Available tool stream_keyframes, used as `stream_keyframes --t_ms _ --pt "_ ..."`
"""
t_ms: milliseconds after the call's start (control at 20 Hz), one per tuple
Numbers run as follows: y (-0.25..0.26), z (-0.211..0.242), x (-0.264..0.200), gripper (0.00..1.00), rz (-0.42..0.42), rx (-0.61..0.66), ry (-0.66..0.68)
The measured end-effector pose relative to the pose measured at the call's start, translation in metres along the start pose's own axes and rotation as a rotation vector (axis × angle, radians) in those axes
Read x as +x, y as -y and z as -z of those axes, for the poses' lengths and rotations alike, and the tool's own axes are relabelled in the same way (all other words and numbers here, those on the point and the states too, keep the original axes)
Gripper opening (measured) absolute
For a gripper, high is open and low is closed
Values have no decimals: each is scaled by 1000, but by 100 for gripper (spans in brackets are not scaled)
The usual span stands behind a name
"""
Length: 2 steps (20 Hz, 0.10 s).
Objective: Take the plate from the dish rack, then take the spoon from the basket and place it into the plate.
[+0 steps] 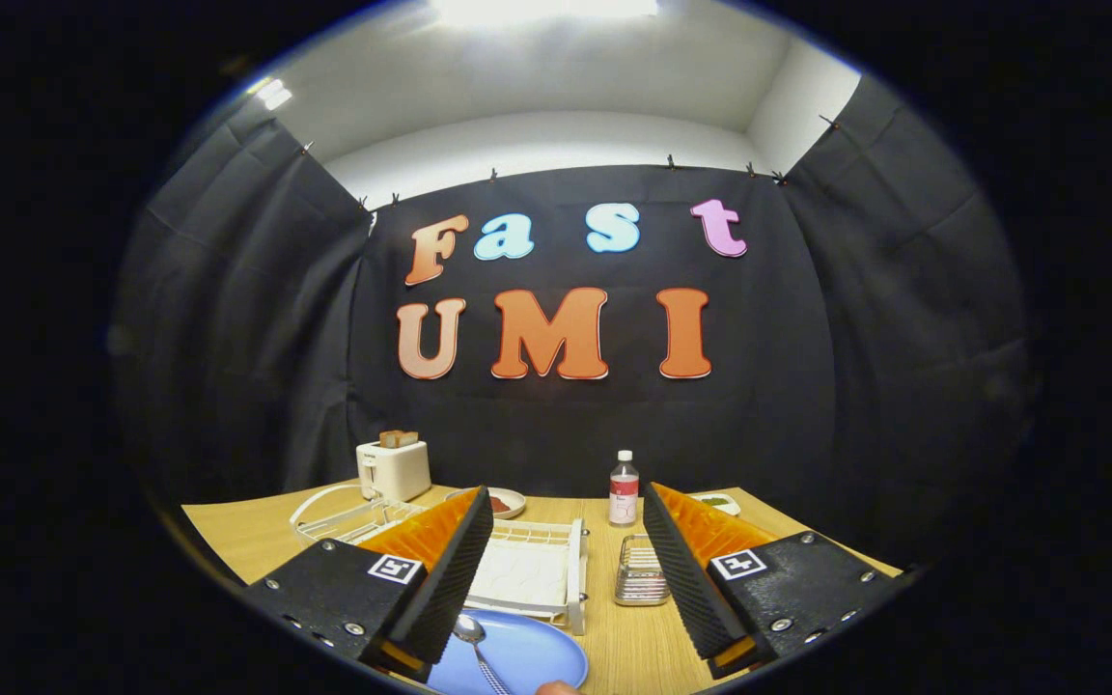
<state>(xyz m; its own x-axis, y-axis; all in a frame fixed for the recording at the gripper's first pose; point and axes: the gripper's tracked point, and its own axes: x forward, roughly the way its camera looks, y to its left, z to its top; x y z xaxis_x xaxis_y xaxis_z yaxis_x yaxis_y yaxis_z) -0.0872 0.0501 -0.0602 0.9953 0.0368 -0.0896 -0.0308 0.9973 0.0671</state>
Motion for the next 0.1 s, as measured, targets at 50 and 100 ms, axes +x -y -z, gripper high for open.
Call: stream_keyframes --t_ms 50,100 --pt "1 -2 -1 93 -2 9 9" --pt "1 -1 -1 93 -1 15 14"
